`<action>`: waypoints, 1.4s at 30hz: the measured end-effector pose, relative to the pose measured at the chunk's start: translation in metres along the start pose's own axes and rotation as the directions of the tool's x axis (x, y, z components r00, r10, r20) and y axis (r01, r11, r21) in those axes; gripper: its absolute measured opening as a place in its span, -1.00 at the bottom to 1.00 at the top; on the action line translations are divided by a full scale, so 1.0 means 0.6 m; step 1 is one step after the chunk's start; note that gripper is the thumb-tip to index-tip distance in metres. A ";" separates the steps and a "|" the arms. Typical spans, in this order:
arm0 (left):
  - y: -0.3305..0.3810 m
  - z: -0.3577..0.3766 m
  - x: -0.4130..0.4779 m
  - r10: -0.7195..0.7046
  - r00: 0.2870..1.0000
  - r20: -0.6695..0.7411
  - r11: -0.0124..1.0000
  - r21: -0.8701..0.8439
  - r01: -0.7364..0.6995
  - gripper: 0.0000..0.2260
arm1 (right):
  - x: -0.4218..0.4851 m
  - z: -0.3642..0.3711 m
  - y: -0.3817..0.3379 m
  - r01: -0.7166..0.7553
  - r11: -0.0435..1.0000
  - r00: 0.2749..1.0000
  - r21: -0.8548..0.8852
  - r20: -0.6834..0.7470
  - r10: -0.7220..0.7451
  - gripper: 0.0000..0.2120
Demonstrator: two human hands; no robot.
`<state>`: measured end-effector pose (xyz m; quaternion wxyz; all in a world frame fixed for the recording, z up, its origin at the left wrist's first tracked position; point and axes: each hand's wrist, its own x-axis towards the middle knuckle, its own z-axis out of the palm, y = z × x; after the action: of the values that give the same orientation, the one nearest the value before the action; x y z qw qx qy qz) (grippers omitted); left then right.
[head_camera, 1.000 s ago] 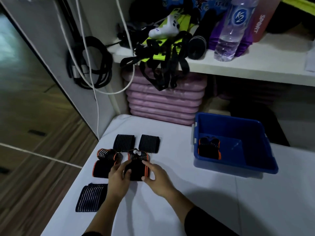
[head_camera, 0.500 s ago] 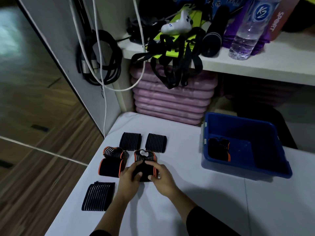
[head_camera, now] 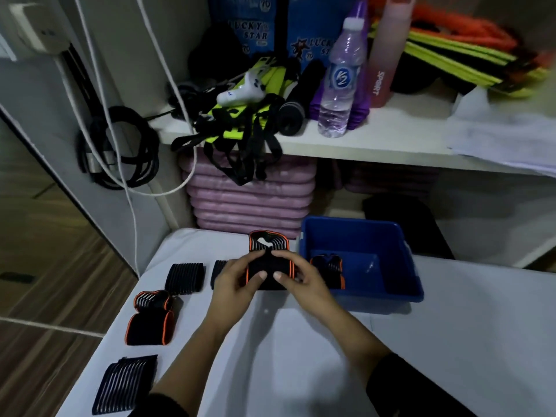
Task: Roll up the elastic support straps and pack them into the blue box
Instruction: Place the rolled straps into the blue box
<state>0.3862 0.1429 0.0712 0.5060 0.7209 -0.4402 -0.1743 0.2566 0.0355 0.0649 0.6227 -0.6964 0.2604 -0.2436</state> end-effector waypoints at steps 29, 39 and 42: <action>0.001 0.223 0.077 -0.074 0.988 0.133 0.940 0.341 0.025 -0.55 | 0.020 -0.321 0.097 -0.473 0.675 0.858 -0.566 -0.122 0.499 -0.75; -0.008 0.228 0.078 -0.051 0.990 0.130 0.943 0.333 0.005 -0.56 | 0.035 -0.314 0.106 -0.499 0.552 0.804 -0.669 -0.120 0.582 -0.79; -0.006 0.227 0.077 -0.051 0.990 0.135 0.942 0.335 0.003 -0.57 | 0.035 -0.315 0.106 -0.509 0.561 0.802 -0.653 -0.123 0.585 -0.76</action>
<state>0.3182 0.0273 0.0190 0.3417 0.7881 -0.4880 -0.1550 0.1428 -0.1241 0.0217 0.3943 -0.7651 0.4975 0.1073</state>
